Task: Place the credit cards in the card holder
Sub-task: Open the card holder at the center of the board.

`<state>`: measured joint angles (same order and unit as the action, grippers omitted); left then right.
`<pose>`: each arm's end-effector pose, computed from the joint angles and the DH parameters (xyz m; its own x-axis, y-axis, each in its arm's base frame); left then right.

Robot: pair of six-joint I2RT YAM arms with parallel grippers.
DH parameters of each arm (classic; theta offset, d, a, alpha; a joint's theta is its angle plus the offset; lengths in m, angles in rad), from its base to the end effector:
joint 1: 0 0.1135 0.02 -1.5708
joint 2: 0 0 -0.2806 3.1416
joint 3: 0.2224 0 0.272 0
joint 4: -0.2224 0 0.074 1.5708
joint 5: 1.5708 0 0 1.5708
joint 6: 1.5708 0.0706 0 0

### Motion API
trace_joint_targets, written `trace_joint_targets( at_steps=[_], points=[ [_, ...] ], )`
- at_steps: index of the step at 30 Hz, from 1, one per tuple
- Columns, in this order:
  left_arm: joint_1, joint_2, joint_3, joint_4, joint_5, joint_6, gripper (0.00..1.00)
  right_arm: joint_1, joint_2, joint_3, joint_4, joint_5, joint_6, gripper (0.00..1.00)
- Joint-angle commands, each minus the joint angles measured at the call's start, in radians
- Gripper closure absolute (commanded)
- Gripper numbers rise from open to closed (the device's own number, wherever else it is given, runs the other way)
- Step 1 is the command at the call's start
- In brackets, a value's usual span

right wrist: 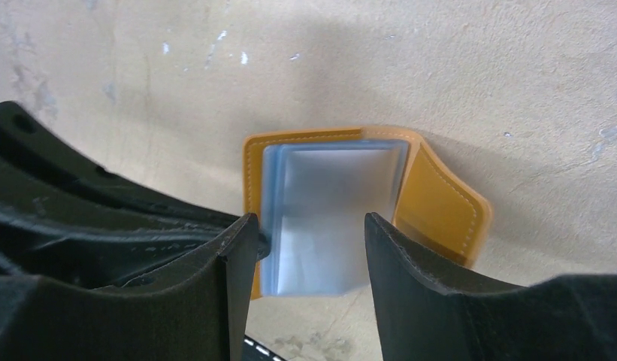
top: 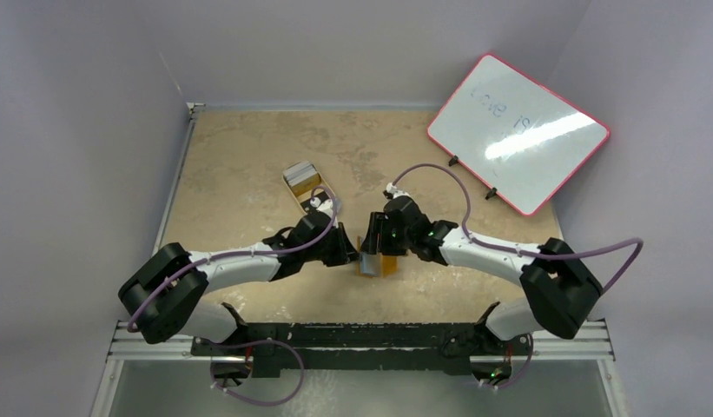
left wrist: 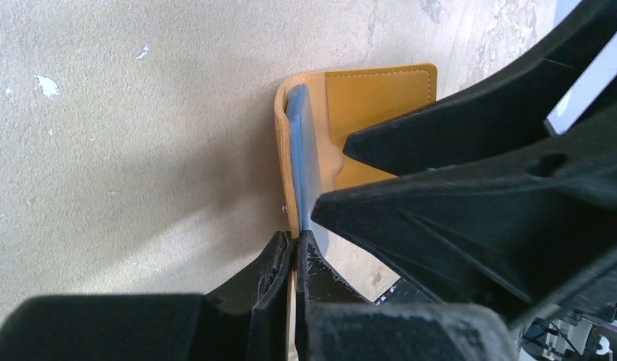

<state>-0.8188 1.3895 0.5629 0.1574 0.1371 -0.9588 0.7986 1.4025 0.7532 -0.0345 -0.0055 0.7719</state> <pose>0.2021 -0.2302 0.1457 -0.8956 -0.2295 -0.3812 0.1109 0.7146 -0.6907 0.2318 0.2386 0.1862 -0.8176 0.1602 -0.5531 -0.2080 0.8134 0.5432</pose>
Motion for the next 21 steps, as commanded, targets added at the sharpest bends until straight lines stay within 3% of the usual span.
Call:
trace_joint_targets(
  at_steps=[1,14,21],
  points=[
    [-0.009,-0.032,0.025,0.023,-0.03,0.005,1.0,0.003,0.029,0.026,0.05,0.037,0.018,0.44],
    [-0.014,-0.037,0.027,0.008,-0.044,0.009,1.0,0.003,0.076,0.012,0.011,0.059,0.024,0.48],
    [-0.016,-0.052,0.026,-0.007,-0.063,0.014,1.0,0.004,0.065,0.035,-0.077,0.146,0.011,0.49]
  ],
)
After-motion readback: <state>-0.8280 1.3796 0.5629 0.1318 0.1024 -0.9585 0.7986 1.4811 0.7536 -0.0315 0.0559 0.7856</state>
